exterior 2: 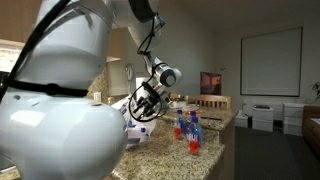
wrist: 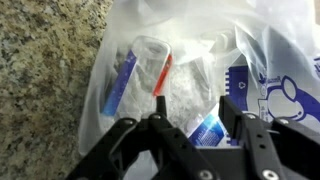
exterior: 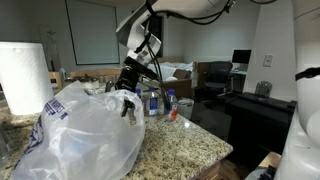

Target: Put the plastic bottles into the plastic bag

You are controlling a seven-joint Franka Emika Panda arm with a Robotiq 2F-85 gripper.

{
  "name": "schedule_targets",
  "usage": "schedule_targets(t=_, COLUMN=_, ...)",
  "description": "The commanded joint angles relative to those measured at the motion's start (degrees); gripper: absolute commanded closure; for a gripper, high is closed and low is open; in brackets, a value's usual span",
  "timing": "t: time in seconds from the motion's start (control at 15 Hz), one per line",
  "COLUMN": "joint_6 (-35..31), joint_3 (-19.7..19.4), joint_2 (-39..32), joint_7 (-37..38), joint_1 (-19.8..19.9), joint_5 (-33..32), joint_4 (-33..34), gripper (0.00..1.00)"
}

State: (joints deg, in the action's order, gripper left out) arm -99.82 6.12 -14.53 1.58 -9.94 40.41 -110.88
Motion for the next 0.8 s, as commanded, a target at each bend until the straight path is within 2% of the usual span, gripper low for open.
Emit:
schedule_targets(t=0.0, joint_6=2.82, joint_3=0.57, joint_2=0.21, joint_7=-0.59, joint_1=2.03, joint_5=2.03, joint_4=2.47, gripper=0.12)
schedule_targets(t=0.13, joint_6=3.01, joint_3=0.49, joint_2=1.32, joint_7=-0.99, joint_1=2.41, joint_5=2.3, joint_4=2.65, gripper=0.02)
schedule_targets(t=0.2, joint_6=2.82, joint_3=0.37, joint_2=2.02, joint_7=-1.21, joint_1=2.59, joint_5=2.07, joint_4=2.5, gripper=0.0)
schedule_targets(t=0.47, joint_6=1.14, joint_3=-1.48, joint_2=8.03, joint_7=-0.65, joint_1=4.16, joint_5=-0.25, joint_4=-0.46, gripper=0.0)
schedule_targets(t=0.73, joint_6=-7.41, joint_3=-3.82, joint_2=15.37, joint_7=0.87, joint_1=5.56, joint_5=-3.35, joint_4=-4.83, gripper=0.0)
